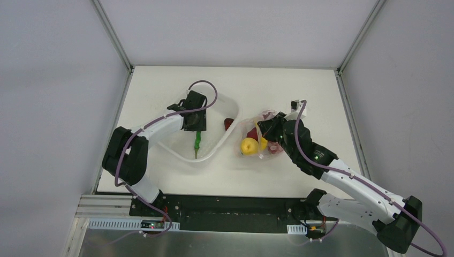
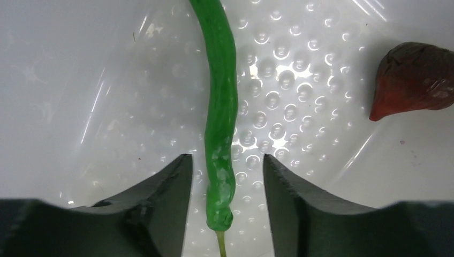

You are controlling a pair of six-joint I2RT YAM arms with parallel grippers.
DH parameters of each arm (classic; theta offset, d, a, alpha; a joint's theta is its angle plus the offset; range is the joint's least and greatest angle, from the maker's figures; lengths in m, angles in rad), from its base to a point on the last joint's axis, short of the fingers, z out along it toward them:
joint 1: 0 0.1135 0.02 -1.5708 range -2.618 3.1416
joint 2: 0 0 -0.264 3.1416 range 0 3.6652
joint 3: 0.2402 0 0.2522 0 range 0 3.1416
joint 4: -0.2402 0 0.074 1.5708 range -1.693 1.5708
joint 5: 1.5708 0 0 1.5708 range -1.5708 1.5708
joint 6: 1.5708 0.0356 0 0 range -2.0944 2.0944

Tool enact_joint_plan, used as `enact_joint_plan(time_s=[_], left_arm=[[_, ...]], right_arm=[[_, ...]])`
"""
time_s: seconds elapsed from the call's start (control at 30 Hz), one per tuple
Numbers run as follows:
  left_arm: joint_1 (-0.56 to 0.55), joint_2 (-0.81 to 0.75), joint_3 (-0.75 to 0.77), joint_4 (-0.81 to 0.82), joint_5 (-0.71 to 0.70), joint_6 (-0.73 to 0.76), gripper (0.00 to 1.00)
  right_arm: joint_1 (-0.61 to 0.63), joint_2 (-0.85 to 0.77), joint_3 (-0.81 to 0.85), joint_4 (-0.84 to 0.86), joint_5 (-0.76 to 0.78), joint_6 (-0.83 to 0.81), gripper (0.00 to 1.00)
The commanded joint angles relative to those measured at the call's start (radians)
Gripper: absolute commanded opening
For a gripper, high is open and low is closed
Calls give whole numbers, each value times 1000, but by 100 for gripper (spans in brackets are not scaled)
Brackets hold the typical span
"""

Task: Place the food in the zip-top bag and seal the zipper
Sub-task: Pick up the fake vegetable from the bin.

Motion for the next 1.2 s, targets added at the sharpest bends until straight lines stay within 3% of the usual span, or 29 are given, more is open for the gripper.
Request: enact_joint_plan(time_s=[0.0, 0.23, 0.33, 0.47, 0.6, 0.97, 1.17], left_arm=[[15, 19, 37, 34, -31, -21, 55], [17, 150, 80, 5, -67, -28, 56], [17, 172, 75, -6, -31, -27, 51], [16, 145, 55, -19, 41, 9, 16], [16, -17, 13, -20, 109, 62, 1], [17, -339, 128, -263, 251, 192, 0], [17, -494, 127, -287, 458, 157, 0]], right_arm=[[-3, -18, 2, 44, -13, 13, 1], [-5, -13, 4, 43, -13, 7, 1], [-5, -14, 5, 44, -12, 8, 1], [-5, -6, 8, 47, -16, 5, 1], [-4, -2, 8, 50, -20, 10, 0], [-5, -40, -8, 47, -38, 25, 0], [-5, -50, -11, 47, -26, 13, 0]])
